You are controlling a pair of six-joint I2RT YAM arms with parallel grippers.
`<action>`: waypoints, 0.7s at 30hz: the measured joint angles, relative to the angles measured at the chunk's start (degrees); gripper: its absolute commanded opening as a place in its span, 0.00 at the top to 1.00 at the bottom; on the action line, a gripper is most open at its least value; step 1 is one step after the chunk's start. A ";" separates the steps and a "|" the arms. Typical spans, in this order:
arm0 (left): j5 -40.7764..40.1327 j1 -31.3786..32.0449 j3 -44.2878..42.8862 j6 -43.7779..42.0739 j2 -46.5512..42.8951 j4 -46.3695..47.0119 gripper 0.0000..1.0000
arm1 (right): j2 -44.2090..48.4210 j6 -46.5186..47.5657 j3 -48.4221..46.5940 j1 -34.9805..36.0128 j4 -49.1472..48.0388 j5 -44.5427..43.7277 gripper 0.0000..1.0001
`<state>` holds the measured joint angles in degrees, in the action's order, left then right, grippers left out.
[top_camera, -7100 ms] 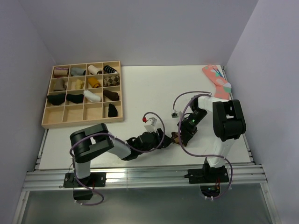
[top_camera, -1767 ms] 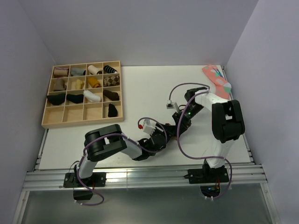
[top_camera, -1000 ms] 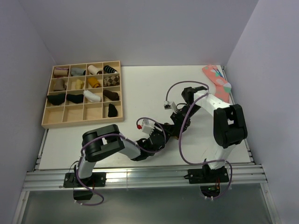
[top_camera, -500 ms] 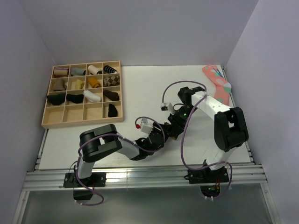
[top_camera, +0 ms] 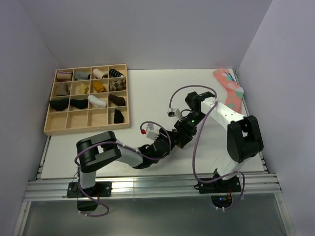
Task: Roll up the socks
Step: Pick up the sock at the center of the board, then place the sock in the storage box.
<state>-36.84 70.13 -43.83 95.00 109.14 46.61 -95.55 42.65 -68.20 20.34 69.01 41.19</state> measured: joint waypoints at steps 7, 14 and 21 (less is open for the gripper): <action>3.19 -1.27 5.77 -4.17 -6.32 1.97 1.00 | 10.80 -12.35 1.03 2.43 -3.91 -0.17 0.37; 5.53 -3.02 13.20 -9.53 -12.04 -0.83 1.00 | 17.05 -20.37 -0.63 2.32 -6.23 -1.77 0.36; 8.07 -7.23 18.25 -16.57 -28.72 -3.43 1.00 | 16.98 -21.31 -1.90 -2.40 -6.88 -3.37 0.36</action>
<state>-28.77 62.89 -25.58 78.43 80.42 43.18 -78.56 21.34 -70.11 17.93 62.13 37.82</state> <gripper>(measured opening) 0.480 0.642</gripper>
